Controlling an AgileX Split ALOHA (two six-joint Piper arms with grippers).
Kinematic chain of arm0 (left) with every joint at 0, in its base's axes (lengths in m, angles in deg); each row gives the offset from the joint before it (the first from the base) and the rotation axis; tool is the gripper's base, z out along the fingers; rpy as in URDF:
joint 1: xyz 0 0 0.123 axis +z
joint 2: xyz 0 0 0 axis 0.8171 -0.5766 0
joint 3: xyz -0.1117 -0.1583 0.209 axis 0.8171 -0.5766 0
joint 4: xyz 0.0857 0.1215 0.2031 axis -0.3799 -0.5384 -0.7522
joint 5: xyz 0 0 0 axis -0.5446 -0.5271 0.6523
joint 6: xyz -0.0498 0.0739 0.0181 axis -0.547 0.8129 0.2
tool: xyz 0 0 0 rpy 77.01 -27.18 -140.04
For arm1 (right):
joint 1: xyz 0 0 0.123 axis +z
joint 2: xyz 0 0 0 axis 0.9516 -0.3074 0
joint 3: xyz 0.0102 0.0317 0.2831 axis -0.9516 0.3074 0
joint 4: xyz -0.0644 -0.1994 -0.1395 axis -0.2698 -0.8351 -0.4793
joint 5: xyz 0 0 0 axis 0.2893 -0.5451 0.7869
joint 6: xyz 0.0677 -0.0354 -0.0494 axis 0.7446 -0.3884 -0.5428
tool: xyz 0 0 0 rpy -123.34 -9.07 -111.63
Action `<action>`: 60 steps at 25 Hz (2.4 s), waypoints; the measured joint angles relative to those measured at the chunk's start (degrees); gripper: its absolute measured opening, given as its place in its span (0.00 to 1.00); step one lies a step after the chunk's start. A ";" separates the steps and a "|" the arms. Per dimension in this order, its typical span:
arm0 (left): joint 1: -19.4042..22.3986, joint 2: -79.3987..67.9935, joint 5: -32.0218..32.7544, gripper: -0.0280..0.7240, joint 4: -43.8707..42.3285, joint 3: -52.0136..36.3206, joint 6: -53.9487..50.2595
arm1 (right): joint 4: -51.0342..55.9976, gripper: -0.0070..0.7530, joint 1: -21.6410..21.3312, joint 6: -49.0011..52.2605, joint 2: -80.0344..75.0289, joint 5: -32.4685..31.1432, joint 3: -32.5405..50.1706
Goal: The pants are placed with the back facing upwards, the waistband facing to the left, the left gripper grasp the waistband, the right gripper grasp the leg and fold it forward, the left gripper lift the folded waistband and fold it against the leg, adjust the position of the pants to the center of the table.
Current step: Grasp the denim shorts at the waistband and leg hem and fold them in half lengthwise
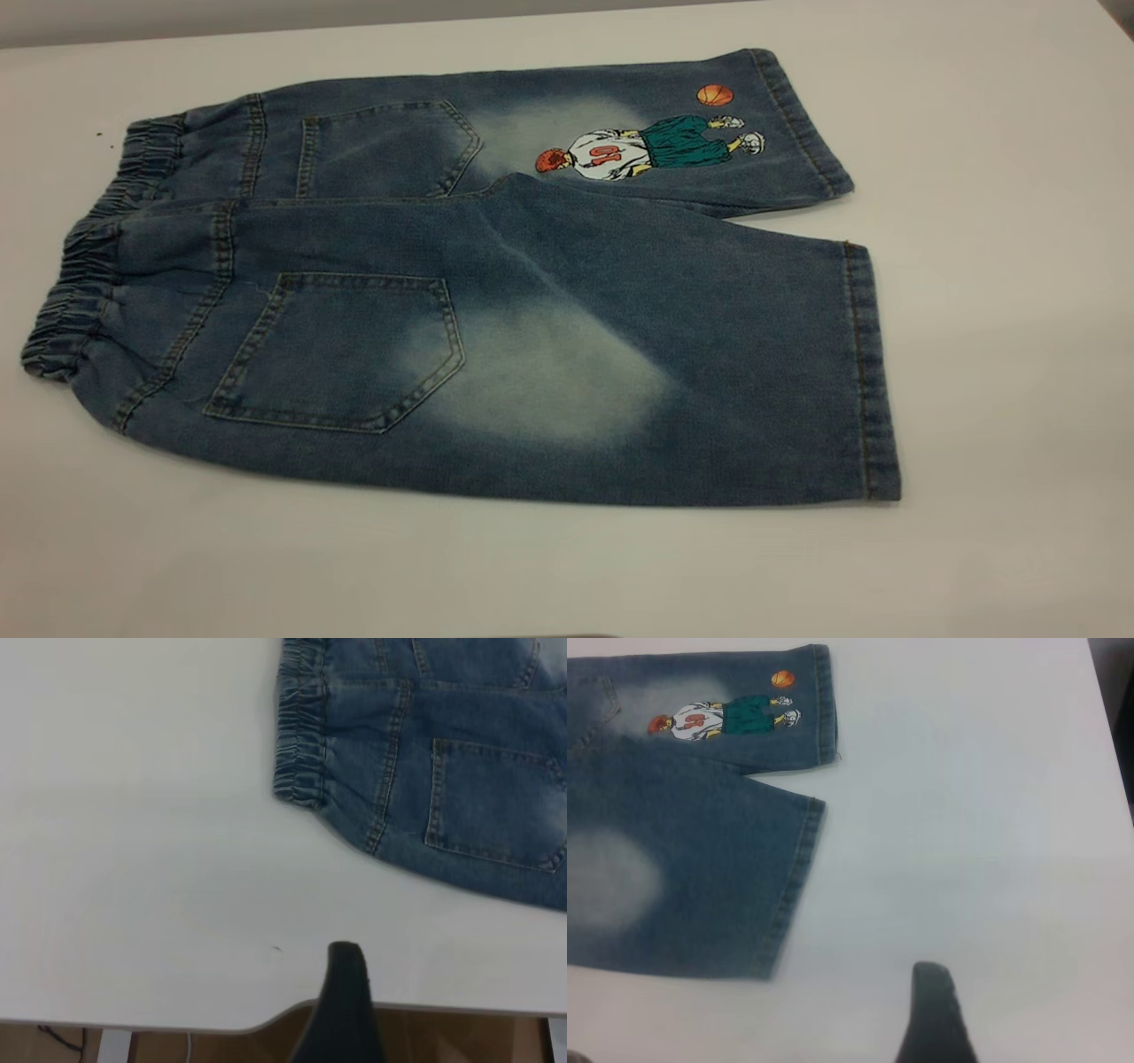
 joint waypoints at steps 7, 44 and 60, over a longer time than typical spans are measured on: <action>0.00 0.00 0.00 0.78 0.00 0.00 0.00 | 0.00 0.57 0.00 0.00 0.00 0.00 0.00; 0.00 0.00 0.00 0.78 0.00 0.00 -0.05 | 0.02 0.57 0.00 0.17 0.00 0.00 0.00; 0.00 -33.56 -12.94 0.77 0.02 5.37 -8.18 | 17.99 0.66 0.00 -12.60 -44.18 17.99 -1.31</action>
